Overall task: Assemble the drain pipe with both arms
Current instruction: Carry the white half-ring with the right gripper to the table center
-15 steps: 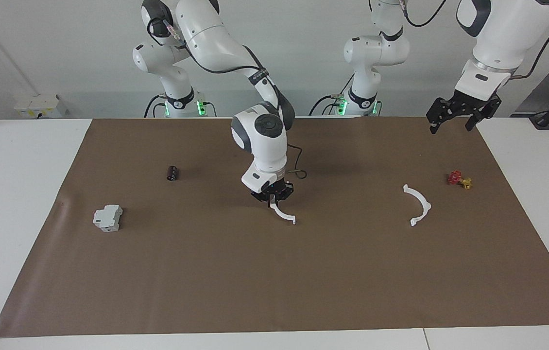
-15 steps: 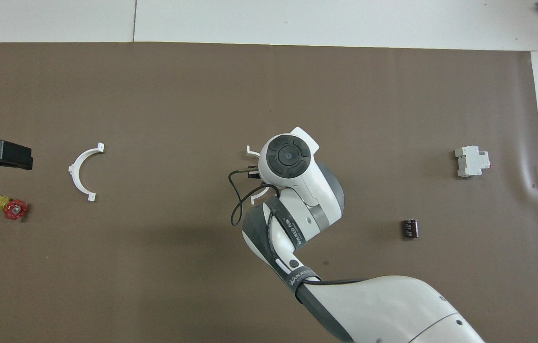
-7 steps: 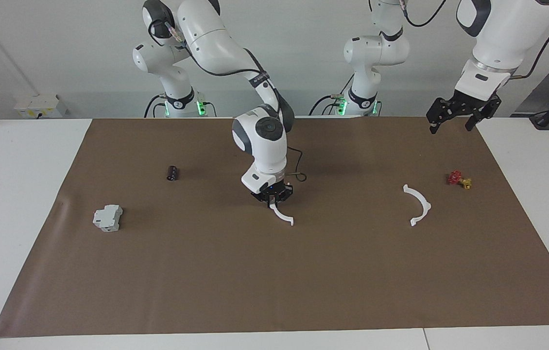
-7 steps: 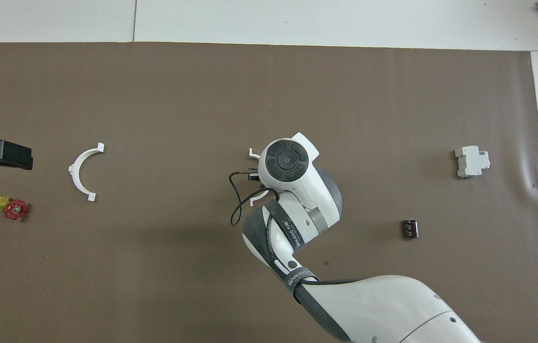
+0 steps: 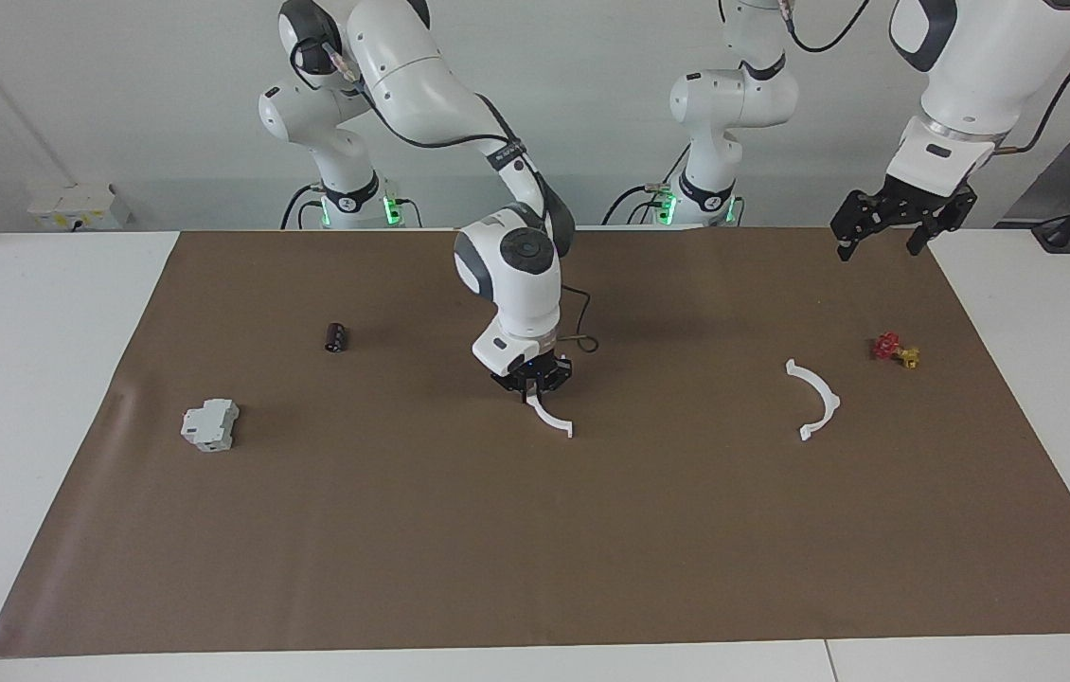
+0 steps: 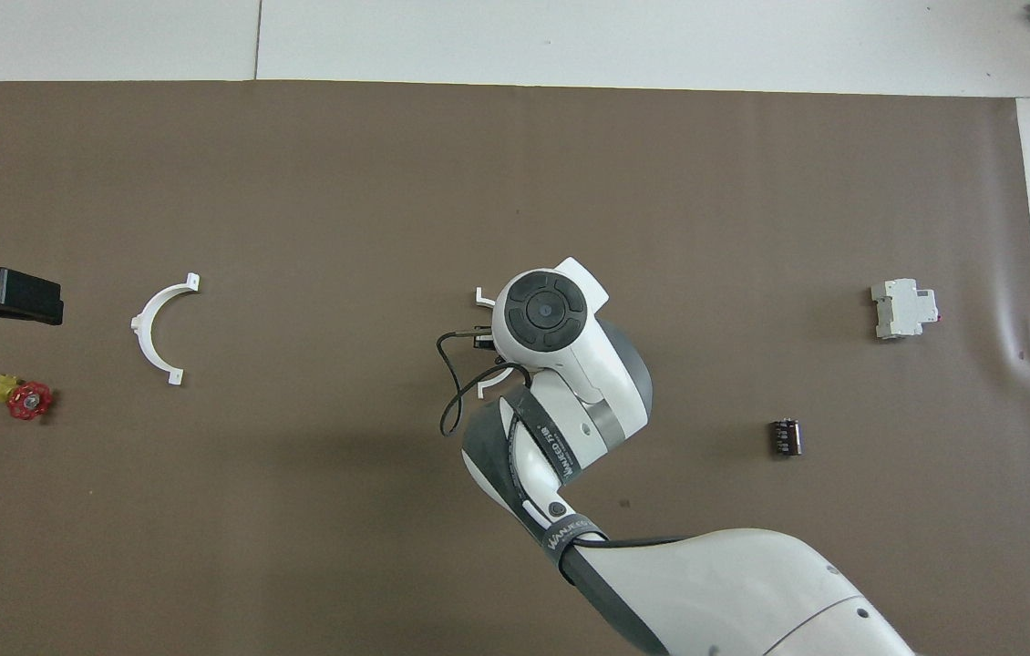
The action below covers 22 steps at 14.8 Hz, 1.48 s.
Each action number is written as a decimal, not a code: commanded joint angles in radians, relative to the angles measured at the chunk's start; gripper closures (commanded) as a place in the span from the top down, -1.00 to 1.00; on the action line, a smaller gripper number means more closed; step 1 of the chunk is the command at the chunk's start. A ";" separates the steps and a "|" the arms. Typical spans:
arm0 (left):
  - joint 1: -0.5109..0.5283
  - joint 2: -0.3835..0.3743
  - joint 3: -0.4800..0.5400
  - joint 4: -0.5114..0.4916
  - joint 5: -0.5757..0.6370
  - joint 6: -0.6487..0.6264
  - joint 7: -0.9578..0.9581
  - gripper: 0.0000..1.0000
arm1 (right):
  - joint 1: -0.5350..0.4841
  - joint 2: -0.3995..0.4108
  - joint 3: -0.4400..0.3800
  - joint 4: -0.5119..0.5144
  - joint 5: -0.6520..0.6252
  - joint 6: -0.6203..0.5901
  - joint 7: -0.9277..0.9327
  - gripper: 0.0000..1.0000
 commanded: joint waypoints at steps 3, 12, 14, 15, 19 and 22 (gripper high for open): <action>0.014 -0.030 -0.008 -0.035 -0.017 0.021 0.013 1.00 | 0.007 -0.011 -0.003 -0.026 -0.018 0.028 0.035 -0.59; 0.014 -0.030 -0.008 -0.035 -0.017 0.021 0.013 1.00 | 0.007 -0.013 -0.003 -0.035 -0.018 0.030 0.071 0.32; 0.014 -0.030 -0.008 -0.037 -0.017 0.021 0.013 1.00 | 0.007 -0.013 -0.003 -0.033 -0.018 0.030 0.071 1.00; 0.014 -0.030 -0.008 -0.035 -0.017 0.021 0.013 1.00 | 0.009 -0.013 -0.003 -0.024 -0.018 0.021 0.071 1.00; 0.014 -0.031 -0.008 -0.037 -0.017 0.021 0.013 1.00 | -0.008 -0.056 -0.009 -0.006 -0.019 0.006 0.064 1.00; 0.012 -0.036 -0.008 -0.037 -0.017 0.021 0.013 1.00 | -0.037 -0.120 -0.017 -0.004 -0.019 -0.017 0.057 1.00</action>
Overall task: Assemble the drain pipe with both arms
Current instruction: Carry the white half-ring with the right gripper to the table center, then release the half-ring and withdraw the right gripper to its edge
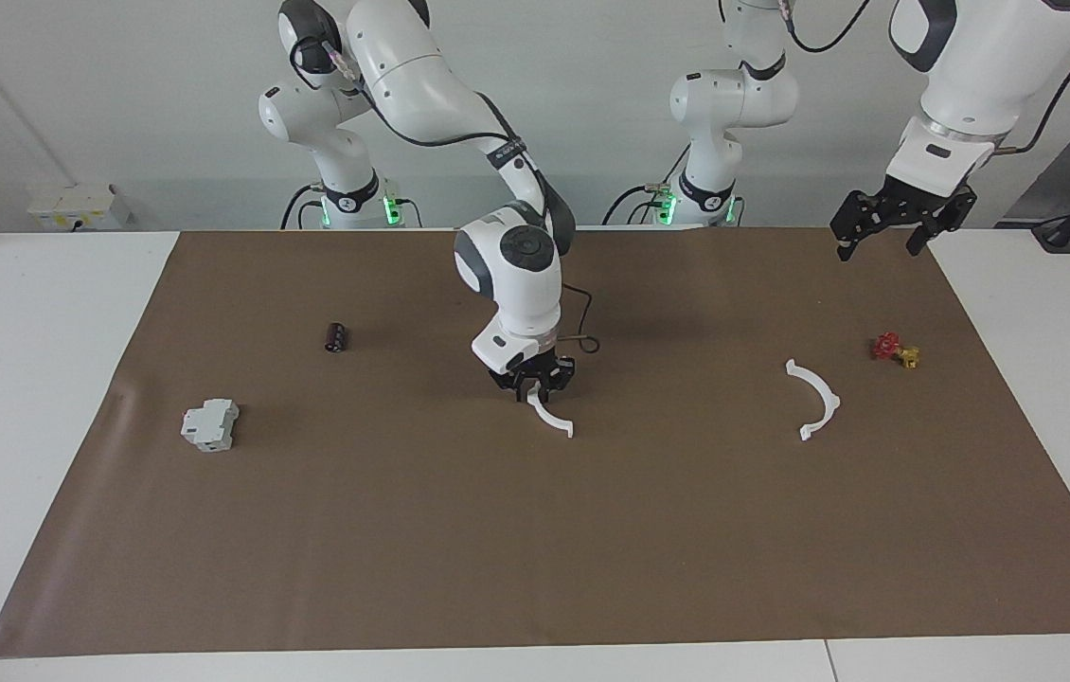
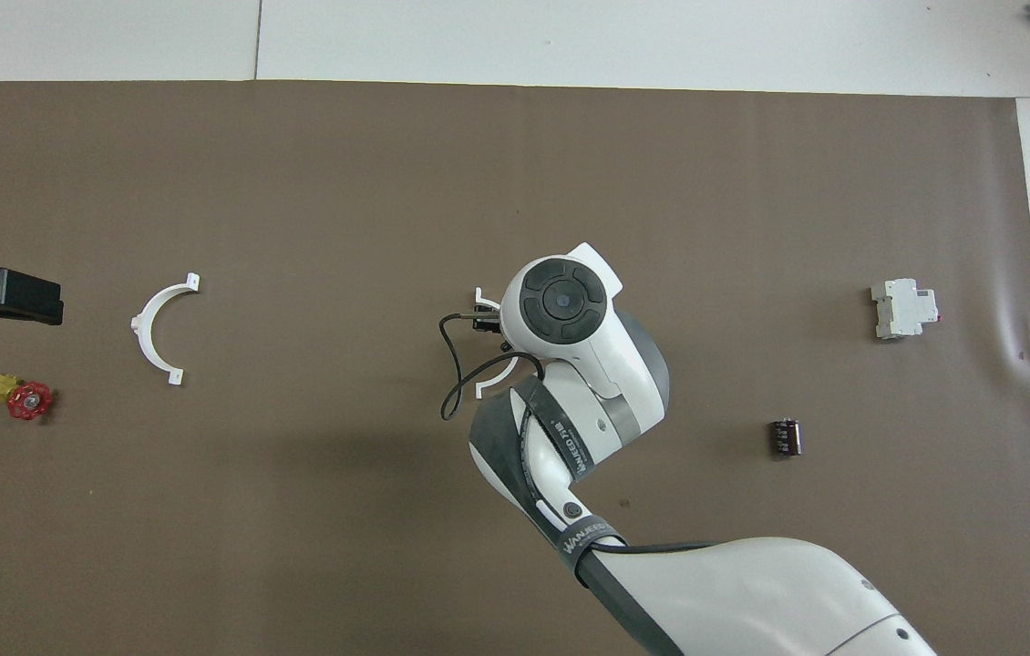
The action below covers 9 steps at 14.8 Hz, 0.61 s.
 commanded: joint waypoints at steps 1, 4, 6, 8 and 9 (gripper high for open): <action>0.012 -0.033 -0.007 -0.036 -0.017 0.021 0.013 1.00 | -0.051 -0.090 0.006 -0.016 -0.019 -0.033 0.021 1.00; 0.012 -0.033 -0.007 -0.036 -0.017 0.021 0.013 1.00 | -0.139 -0.185 0.004 -0.016 -0.021 -0.089 -0.007 1.00; 0.012 -0.033 -0.009 -0.036 -0.017 0.021 0.013 1.00 | -0.217 -0.241 0.003 -0.016 -0.021 -0.149 -0.097 1.00; 0.012 -0.033 -0.007 -0.036 -0.017 0.019 0.013 1.00 | -0.301 -0.296 0.003 -0.016 -0.021 -0.212 -0.181 1.00; 0.012 -0.033 -0.007 -0.036 -0.017 0.019 0.013 1.00 | -0.343 -0.320 0.004 -0.016 -0.021 -0.238 -0.217 1.00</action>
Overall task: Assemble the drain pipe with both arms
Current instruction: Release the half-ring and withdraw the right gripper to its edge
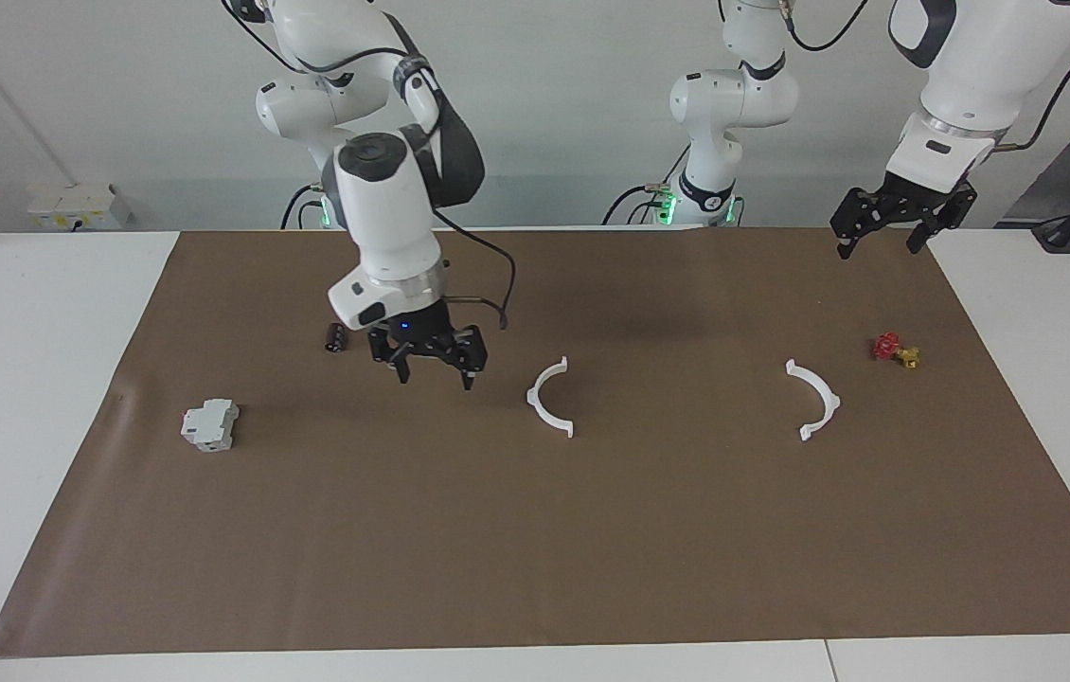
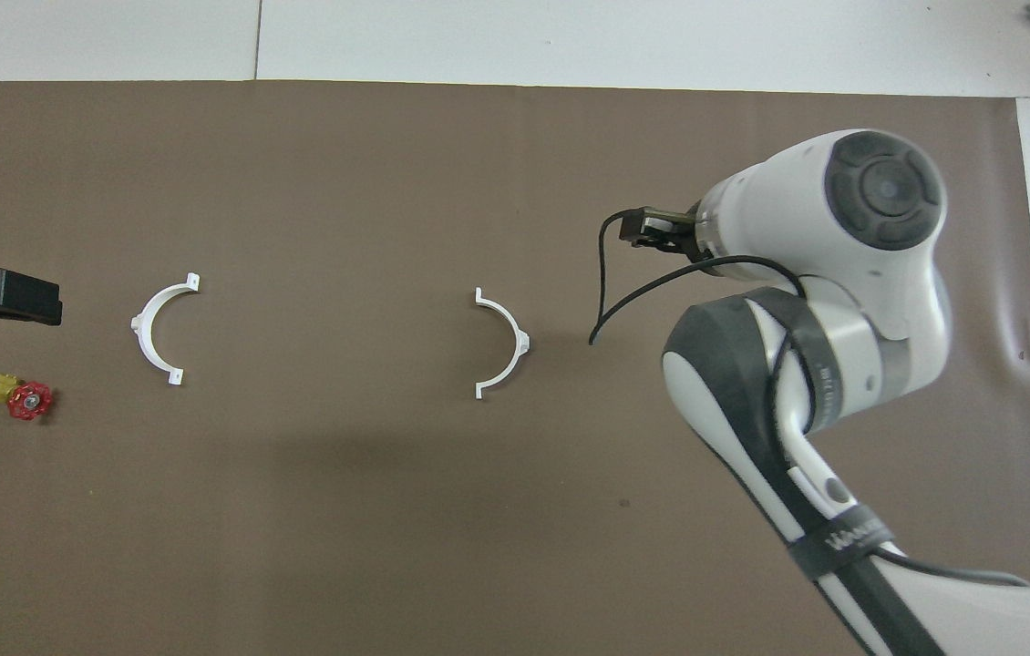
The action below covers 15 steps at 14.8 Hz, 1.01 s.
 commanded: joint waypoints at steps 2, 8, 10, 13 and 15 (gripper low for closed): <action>0.012 -0.030 -0.006 -0.036 -0.017 0.019 0.013 1.00 | -0.141 -0.093 0.016 -0.023 -0.014 -0.094 -0.117 1.00; 0.011 -0.030 -0.008 -0.036 -0.017 0.018 0.009 1.00 | -0.285 -0.168 0.014 -0.001 -0.015 -0.267 -0.276 1.00; 0.011 -0.030 -0.008 -0.036 -0.017 0.018 0.009 1.00 | -0.313 -0.167 0.014 0.040 -0.020 -0.370 -0.350 1.00; 0.011 -0.030 -0.006 -0.036 -0.017 0.019 0.009 1.00 | -0.324 -0.190 0.013 0.066 -0.035 -0.478 -0.425 1.00; 0.009 -0.030 -0.006 -0.036 -0.017 0.019 0.009 1.00 | -0.338 -0.211 0.013 0.068 -0.037 -0.525 -0.509 1.00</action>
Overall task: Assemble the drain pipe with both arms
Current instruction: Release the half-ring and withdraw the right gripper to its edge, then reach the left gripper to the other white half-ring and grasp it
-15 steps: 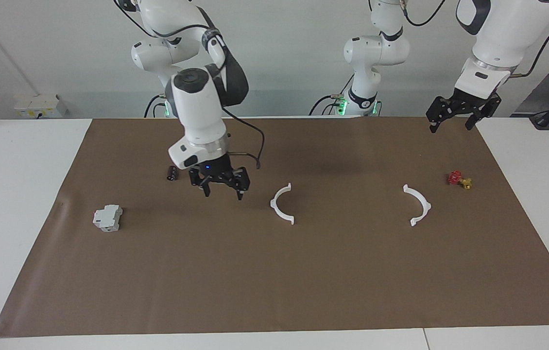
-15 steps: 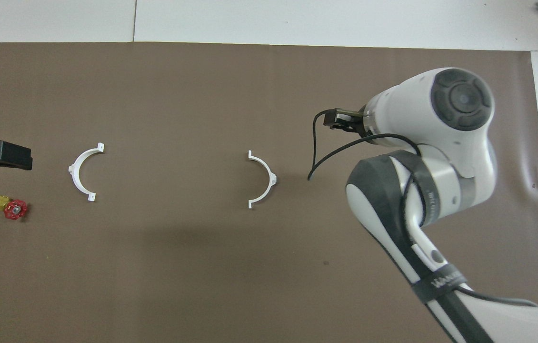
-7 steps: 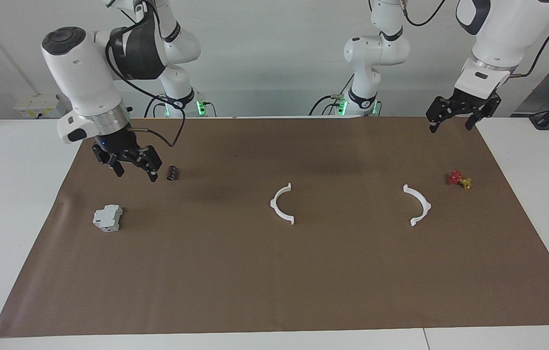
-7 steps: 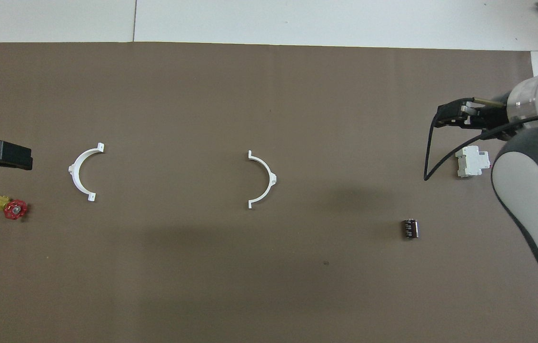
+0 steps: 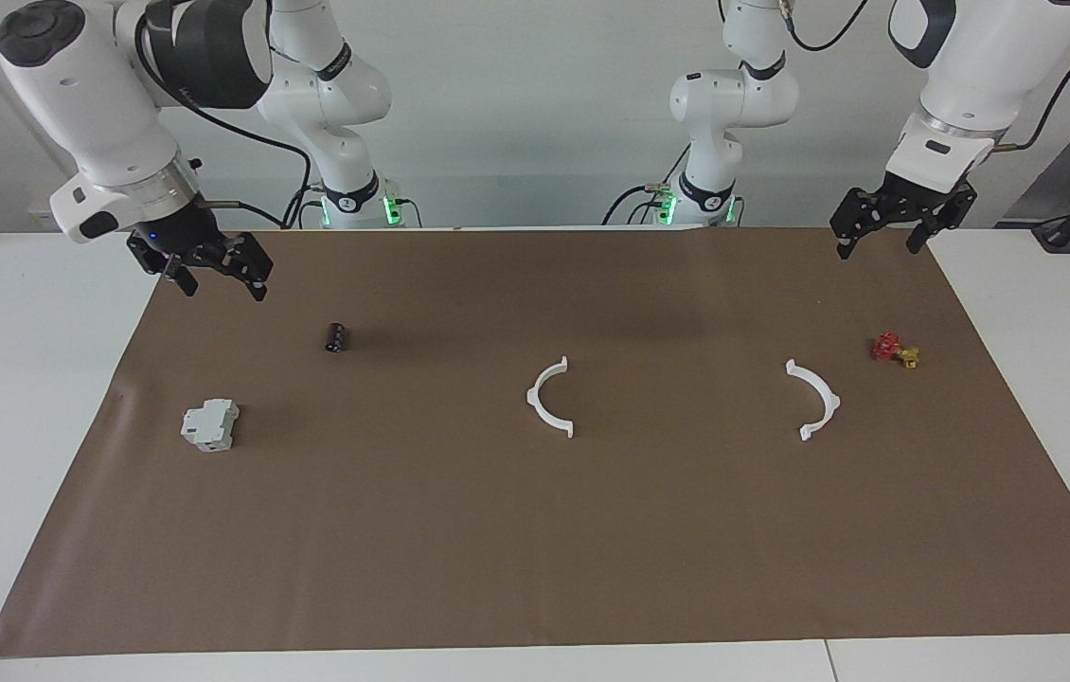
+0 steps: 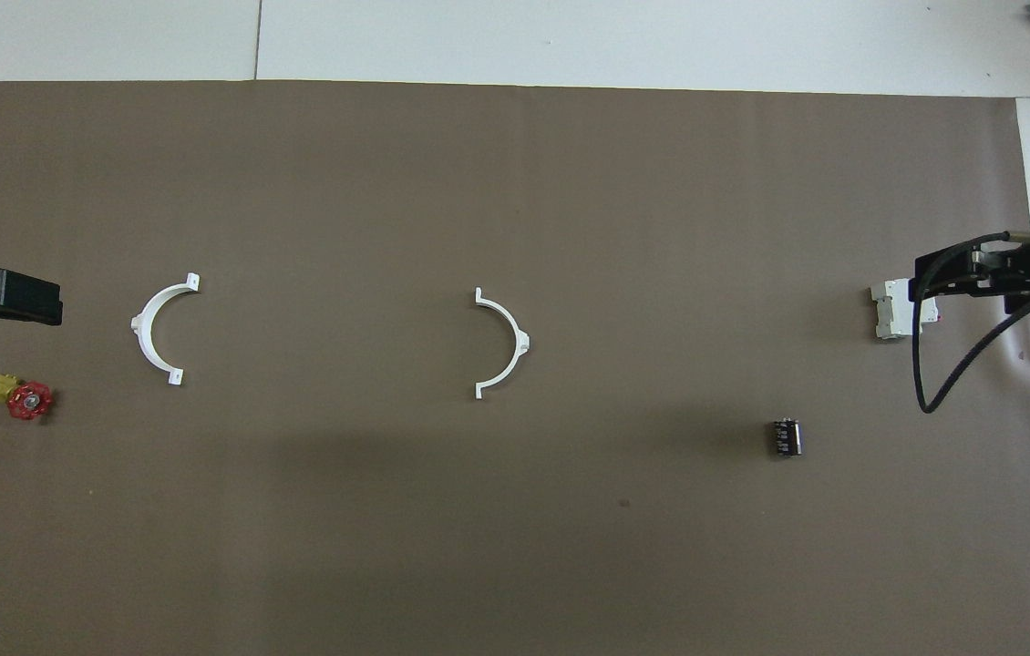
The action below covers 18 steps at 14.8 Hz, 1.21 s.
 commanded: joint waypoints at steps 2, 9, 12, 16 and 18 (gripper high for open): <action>0.011 -0.030 -0.006 -0.038 -0.017 0.022 0.013 1.00 | -0.034 -0.012 0.013 0.055 -0.018 -0.102 -0.157 1.00; 0.009 -0.047 0.017 -0.171 -0.017 0.152 0.020 1.00 | -0.009 -0.023 0.014 0.046 -0.050 -0.113 -0.106 1.00; 0.005 -0.060 0.057 -0.251 -0.017 0.248 0.098 1.00 | -0.011 -0.023 0.013 0.046 -0.052 -0.112 -0.106 1.00; 0.006 -0.048 0.077 -0.353 -0.017 0.402 0.115 1.00 | -0.020 -0.023 0.014 0.047 -0.041 -0.112 -0.123 1.00; 0.014 -0.034 0.080 -0.435 -0.017 0.522 0.114 1.00 | -0.011 -0.014 0.019 0.070 -0.066 -0.118 -0.151 1.00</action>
